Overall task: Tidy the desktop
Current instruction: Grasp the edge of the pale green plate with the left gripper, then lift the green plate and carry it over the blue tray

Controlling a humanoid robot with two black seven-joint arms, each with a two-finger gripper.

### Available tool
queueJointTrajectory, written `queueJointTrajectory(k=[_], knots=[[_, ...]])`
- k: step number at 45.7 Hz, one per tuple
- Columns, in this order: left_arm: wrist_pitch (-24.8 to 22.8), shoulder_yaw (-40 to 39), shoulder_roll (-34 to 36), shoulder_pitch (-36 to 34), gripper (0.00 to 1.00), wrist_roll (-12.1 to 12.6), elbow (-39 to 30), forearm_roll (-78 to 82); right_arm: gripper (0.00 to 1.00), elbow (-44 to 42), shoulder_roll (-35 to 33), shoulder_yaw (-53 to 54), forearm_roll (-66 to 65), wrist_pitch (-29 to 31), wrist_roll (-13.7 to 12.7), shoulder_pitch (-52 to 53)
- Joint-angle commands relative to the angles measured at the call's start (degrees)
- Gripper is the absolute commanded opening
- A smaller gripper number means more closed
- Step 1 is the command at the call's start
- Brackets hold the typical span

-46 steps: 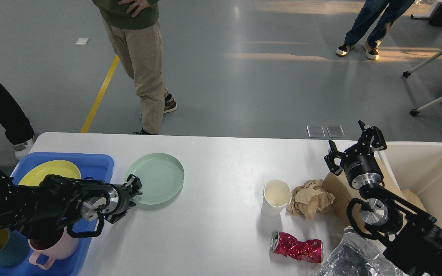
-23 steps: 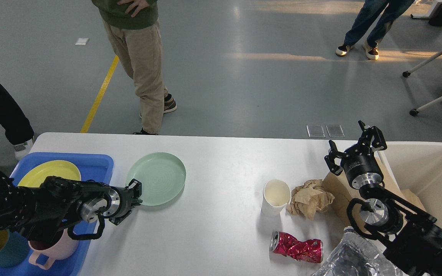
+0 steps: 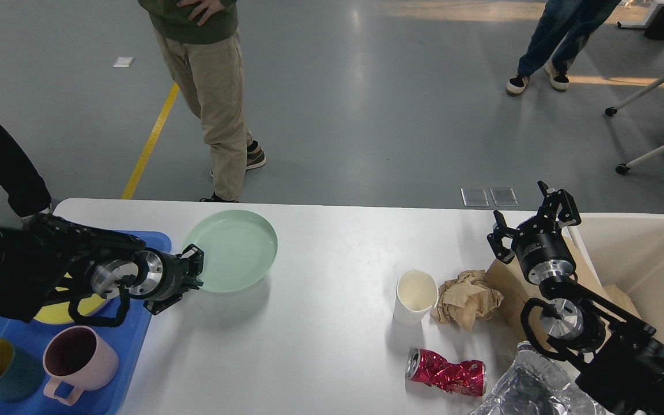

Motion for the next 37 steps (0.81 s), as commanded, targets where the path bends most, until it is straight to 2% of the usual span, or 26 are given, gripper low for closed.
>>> queueJointTrajectory(k=[1, 6, 15, 20, 23, 31, 37], knots=[[-1.83, 5.75, 2.32, -11.73, 0.00, 0.74, -9.65, -0.09, 1.00, 0.00, 0.02, 0.01, -0.05, 0.00, 0.00, 0.00], [-2.98, 12.16, 2.58, -23.60, 0.00, 0.56, -17.39, -0.70, 1.00, 0.00, -0.07, 0.01, -0.05, 0.00, 0.00, 0.00], [-6.58, 20.43, 3.73, -41.35, 0.00, 0.74, -27.24, -3.42, 1.00, 0.00, 0.02, 0.01, -0.05, 0.00, 0.00, 0.00], [-12.11, 24.38, 3.99, -48.57, 0.00, 0.74, -29.71, -5.27, 1.00, 0.00, -0.07, 0.01, 0.04, 0.00, 0.00, 0.00], [-14.14, 25.53, 4.43, -49.37, 0.00, 0.65, -29.54, -5.45, 1.00, 0.00, -0.07, 0.01, -0.05, 0.00, 0.09, 0.00], [-14.14, 28.34, 6.01, -48.67, 0.00, -0.67, -27.78, -5.80, 1.00, 0.00, -0.07, 0.01, 0.04, 0.00, 0.00, 0.00], [-14.14, 28.70, 9.61, -41.39, 0.00, -1.46, -20.85, -6.15, 1.00, 0.00, 0.02, 0.01, -0.05, 0.00, 0.00, 0.00]])
